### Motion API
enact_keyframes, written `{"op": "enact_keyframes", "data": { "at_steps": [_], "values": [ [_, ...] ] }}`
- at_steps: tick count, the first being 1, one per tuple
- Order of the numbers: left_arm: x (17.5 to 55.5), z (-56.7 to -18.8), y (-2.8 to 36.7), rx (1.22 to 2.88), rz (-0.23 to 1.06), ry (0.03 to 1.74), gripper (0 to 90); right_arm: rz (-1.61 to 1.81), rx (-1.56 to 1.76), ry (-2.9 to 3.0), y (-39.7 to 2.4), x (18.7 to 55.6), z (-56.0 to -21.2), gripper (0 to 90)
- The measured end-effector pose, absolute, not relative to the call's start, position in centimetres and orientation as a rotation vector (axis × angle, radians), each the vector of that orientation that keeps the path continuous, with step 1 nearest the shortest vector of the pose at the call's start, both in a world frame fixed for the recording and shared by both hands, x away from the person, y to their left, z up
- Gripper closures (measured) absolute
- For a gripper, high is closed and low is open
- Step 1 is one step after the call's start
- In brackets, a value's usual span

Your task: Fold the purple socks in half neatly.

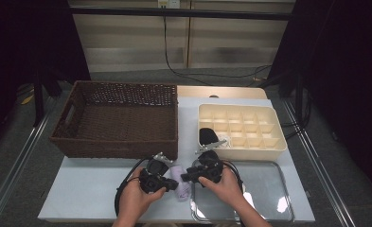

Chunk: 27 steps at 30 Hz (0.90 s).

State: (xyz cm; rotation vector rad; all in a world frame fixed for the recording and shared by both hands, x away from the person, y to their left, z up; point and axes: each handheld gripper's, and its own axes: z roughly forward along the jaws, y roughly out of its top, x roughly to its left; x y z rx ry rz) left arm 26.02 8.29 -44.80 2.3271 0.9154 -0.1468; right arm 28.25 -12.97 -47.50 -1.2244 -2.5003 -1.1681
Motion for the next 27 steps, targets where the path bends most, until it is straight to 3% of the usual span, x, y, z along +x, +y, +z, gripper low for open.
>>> {"op": "enact_keyframes", "data": {
  "at_steps": [6, 11, 20, 27],
  "values": [
    [26.1, -44.9, 8.3, 2.324, -0.140, 0.912, 79.5, -1.169, -1.251, -2.413, -13.1, 28.3, -48.0, 66.8],
    [26.1, -44.9, 8.3, 2.320, -0.137, 0.893, 76.2, -1.131, -1.270, -2.368, -13.0, 28.2, -47.9, 81.7],
    [26.6, -44.8, 9.5, 2.252, -0.008, 0.875, 47.0, -1.156, -1.264, -2.335, -13.5, 28.3, -47.2, 84.7],
    [26.9, -45.0, 9.8, 2.212, 0.072, 0.844, 39.4, -1.187, -1.268, -2.343, -14.5, 28.8, -46.1, 86.7]
  ]
}}
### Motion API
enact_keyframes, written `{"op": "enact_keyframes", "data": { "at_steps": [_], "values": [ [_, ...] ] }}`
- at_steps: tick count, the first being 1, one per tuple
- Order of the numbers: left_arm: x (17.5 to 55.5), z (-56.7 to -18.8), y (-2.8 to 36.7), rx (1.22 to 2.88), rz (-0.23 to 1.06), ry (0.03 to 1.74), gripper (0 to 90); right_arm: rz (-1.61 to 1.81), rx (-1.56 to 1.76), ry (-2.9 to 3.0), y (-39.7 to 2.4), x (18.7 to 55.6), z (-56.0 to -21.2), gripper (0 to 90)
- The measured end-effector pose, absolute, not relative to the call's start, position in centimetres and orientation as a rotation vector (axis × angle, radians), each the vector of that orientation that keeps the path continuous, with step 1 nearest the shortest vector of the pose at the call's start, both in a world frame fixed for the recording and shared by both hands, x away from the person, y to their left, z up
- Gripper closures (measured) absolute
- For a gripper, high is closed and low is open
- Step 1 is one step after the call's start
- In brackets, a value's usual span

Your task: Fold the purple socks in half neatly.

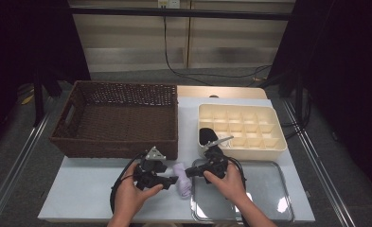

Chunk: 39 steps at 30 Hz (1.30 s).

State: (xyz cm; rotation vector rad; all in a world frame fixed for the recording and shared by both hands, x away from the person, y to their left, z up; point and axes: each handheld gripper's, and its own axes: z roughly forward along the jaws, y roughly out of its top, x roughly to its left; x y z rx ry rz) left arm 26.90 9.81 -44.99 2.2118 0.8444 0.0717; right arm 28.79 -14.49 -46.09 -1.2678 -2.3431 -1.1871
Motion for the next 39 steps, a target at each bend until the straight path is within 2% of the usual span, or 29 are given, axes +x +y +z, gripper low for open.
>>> {"op": "enact_keyframes", "data": {
  "at_steps": [7, 16, 23, 31, 32, 33, 39],
  "values": [
    [27.1, -45.9, 9.5, 2.208, 0.099, 0.814, 38.8, -1.182, -1.273, -2.374, -15.8, 29.2, -44.7, 88.3],
    [26.4, -44.8, 8.7, 2.182, 0.074, 0.763, 46.7, -1.181, -1.270, -2.372, -14.6, 29.4, -45.7, 88.3],
    [26.2, -46.4, 7.0, 2.266, 0.080, 0.741, 50.0, -1.182, -1.317, -2.398, -15.0, 29.3, -45.7, 84.9],
    [26.2, -46.3, 6.7, 2.272, 0.085, 0.738, 50.6, -1.207, -1.361, -2.356, -15.3, 29.1, -45.2, 64.0],
    [26.2, -46.3, 6.7, 2.272, 0.085, 0.738, 50.6, -1.207, -1.361, -2.356, -15.3, 29.1, -45.2, 64.0],
    [26.3, -46.3, 6.8, 2.279, 0.083, 0.737, 50.4, -1.185, -1.373, -2.353, -15.2, 29.2, -45.4, 58.4],
    [26.3, -46.3, 6.7, 2.276, 0.088, 0.729, 49.4, -1.130, -1.375, -2.322, -15.1, 29.4, -46.3, 51.4]
  ]
}}
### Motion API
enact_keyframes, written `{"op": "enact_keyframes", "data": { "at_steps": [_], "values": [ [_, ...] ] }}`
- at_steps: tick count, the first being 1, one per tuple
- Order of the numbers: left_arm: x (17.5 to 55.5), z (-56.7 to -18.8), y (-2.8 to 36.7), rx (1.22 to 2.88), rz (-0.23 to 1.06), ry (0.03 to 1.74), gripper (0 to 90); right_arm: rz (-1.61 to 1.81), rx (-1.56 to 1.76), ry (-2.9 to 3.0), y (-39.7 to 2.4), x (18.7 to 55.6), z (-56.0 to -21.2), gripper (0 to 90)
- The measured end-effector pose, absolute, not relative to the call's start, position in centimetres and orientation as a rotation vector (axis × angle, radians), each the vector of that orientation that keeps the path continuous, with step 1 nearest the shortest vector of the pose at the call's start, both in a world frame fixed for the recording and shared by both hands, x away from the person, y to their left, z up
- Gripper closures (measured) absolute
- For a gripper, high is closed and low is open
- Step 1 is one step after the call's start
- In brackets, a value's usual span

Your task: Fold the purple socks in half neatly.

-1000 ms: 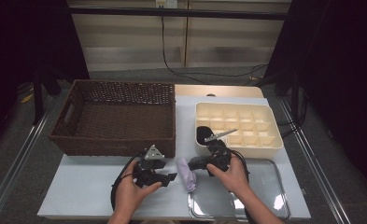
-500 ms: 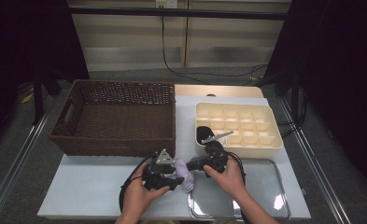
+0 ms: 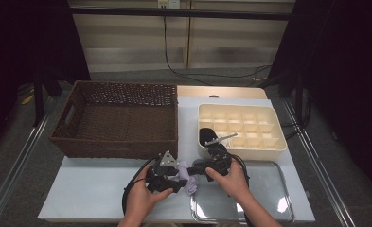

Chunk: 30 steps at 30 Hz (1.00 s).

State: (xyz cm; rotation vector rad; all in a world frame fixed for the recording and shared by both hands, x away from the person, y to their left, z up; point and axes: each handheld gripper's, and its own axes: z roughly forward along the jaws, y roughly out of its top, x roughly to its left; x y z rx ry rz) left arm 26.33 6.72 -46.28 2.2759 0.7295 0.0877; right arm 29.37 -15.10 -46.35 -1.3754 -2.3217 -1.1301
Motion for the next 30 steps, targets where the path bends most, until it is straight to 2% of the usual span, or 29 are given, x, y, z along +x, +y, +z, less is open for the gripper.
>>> {"op": "enact_keyframes", "data": {
  "at_steps": [4, 8, 10, 18, 30],
  "values": [
    [26.4, -46.3, 6.7, 2.277, 0.093, 0.730, 48.4, -1.103, -1.362, -2.316, -14.8, 29.3, -46.6, 53.9],
    [26.4, -46.3, 6.7, 2.279, 0.096, 0.731, 47.6, -1.098, -1.357, -2.291, -14.6, 29.3, -46.7, 74.5],
    [26.4, -46.4, 6.8, 2.271, 0.101, 0.734, 47.0, -1.095, -1.361, -2.281, -14.7, 29.4, -46.7, 79.1],
    [26.7, -46.4, 7.5, 2.243, 0.132, 0.739, 40.4, -1.114, -1.376, -2.288, -15.4, 29.5, -45.0, 80.6],
    [27.4, -47.4, 8.3, 2.254, 0.201, 0.752, 36.0, -1.132, -1.420, -2.371, -17.7, 30.3, -41.9, 80.4]
  ]
}}
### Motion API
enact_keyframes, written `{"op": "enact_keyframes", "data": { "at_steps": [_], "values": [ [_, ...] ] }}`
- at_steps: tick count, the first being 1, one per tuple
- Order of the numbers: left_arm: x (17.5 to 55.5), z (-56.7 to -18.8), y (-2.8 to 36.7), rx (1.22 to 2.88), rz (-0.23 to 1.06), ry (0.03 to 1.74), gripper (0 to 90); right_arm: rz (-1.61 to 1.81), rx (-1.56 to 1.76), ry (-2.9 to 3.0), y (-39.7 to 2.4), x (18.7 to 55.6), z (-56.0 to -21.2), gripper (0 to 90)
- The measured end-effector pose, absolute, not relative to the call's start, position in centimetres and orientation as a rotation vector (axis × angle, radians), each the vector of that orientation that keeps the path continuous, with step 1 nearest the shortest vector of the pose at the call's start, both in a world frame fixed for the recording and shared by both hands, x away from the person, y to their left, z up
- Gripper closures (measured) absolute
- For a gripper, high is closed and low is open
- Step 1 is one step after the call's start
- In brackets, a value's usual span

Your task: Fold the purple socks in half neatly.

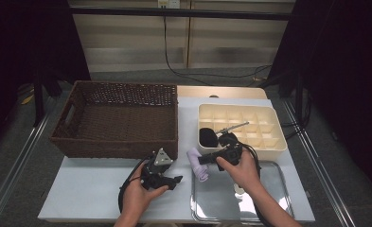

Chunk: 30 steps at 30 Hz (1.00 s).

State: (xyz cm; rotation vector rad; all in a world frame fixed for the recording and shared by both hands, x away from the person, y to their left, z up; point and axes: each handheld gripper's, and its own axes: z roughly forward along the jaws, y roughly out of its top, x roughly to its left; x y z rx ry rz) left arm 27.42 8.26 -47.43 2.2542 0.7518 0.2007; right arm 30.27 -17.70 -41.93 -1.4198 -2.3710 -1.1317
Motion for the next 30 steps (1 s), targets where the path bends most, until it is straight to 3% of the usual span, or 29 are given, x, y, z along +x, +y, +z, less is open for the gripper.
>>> {"op": "enact_keyframes", "data": {
  "at_steps": [30],
  "values": [
    [27.0, -48.7, 8.6, 2.232, 0.248, 0.667, 26.1, -1.167, -1.501, -2.444, -21.1, 32.5, -36.6, 80.0]
  ]
}}
